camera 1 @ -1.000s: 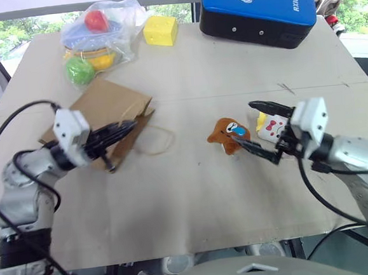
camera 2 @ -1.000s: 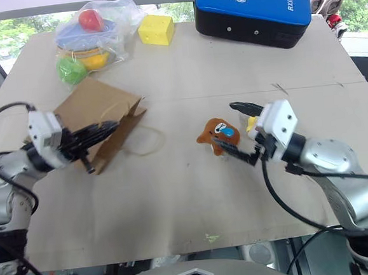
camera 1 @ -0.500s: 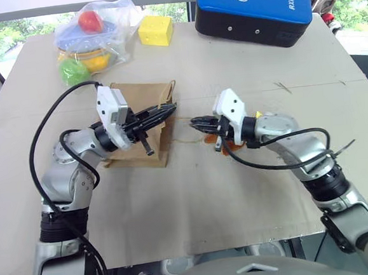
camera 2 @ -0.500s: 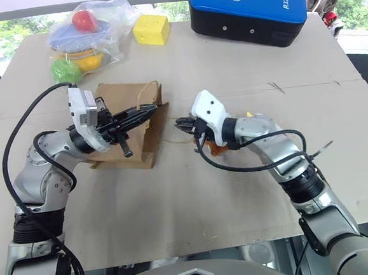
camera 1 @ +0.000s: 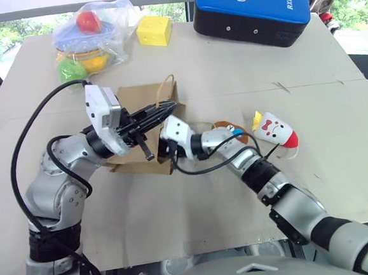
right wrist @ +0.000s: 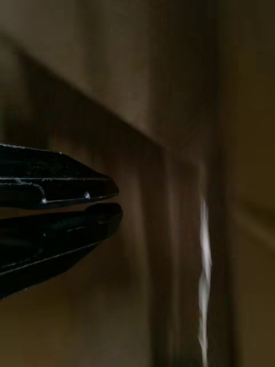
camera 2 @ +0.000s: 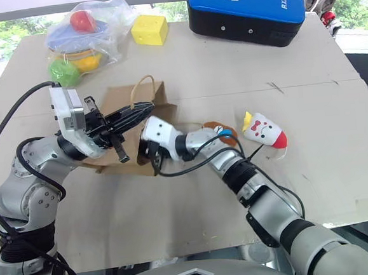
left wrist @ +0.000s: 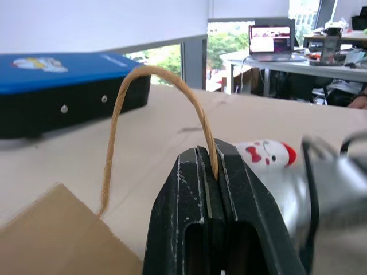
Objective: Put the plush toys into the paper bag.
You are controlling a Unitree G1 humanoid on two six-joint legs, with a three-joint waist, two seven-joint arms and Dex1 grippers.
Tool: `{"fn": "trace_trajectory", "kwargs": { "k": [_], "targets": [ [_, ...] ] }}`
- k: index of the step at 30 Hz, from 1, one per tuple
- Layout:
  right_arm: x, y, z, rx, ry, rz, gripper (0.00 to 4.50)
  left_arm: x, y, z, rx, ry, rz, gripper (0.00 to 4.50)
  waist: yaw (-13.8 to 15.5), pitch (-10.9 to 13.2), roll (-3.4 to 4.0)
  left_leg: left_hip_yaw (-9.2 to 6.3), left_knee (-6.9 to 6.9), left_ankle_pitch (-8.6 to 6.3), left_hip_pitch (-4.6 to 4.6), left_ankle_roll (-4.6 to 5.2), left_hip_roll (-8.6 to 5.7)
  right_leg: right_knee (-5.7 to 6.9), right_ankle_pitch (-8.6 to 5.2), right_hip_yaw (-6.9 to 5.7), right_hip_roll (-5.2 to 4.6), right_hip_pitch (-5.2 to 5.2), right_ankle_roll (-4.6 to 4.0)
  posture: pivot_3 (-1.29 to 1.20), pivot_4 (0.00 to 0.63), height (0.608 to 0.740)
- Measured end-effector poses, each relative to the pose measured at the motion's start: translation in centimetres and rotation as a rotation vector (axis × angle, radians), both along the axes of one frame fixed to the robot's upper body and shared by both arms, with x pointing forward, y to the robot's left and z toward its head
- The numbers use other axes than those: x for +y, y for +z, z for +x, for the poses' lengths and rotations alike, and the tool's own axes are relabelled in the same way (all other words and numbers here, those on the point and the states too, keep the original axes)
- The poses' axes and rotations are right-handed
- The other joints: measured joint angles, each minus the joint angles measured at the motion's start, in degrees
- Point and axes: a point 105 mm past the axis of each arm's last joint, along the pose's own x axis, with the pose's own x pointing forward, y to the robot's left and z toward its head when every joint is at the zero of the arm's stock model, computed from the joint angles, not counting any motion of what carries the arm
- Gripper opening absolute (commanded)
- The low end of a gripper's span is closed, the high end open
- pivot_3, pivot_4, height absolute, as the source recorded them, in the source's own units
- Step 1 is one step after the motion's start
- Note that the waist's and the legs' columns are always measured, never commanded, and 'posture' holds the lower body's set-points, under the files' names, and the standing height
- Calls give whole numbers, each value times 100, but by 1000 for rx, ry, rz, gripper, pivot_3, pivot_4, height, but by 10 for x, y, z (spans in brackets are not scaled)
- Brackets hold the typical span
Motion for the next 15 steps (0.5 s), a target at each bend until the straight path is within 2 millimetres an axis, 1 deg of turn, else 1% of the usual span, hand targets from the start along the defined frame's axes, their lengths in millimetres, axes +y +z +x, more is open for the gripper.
{"fn": "trace_trajectory", "kwargs": {
  "k": [5,11,13,15],
  "targets": [
    [-3,-7,2,-38,14,-16,63,5,2,-1,3,54,-15,0,-2,0,0,-3,0,0,2,0,0,2,-1,-4,-1,0,-1,0,150,740],
    [-4,-12,4,-65,22,-63,63,-3,7,-7,20,28,-48,0,1,-1,1,-1,-1,0,11,-1,-2,1,0,-4,-4,8,-1,0,150,740],
    [-5,-13,5,-39,17,-59,63,2,12,-5,13,56,-54,0,3,-2,1,-2,0,0,12,-1,-2,1,-1,-5,-4,11,-2,0,150,740],
    [-7,-12,8,-14,6,-46,63,12,20,-3,-14,97,-42,0,4,-2,1,-2,0,0,12,-1,-2,1,-2,-5,-5,11,-4,0,150,740]
  ]
}}
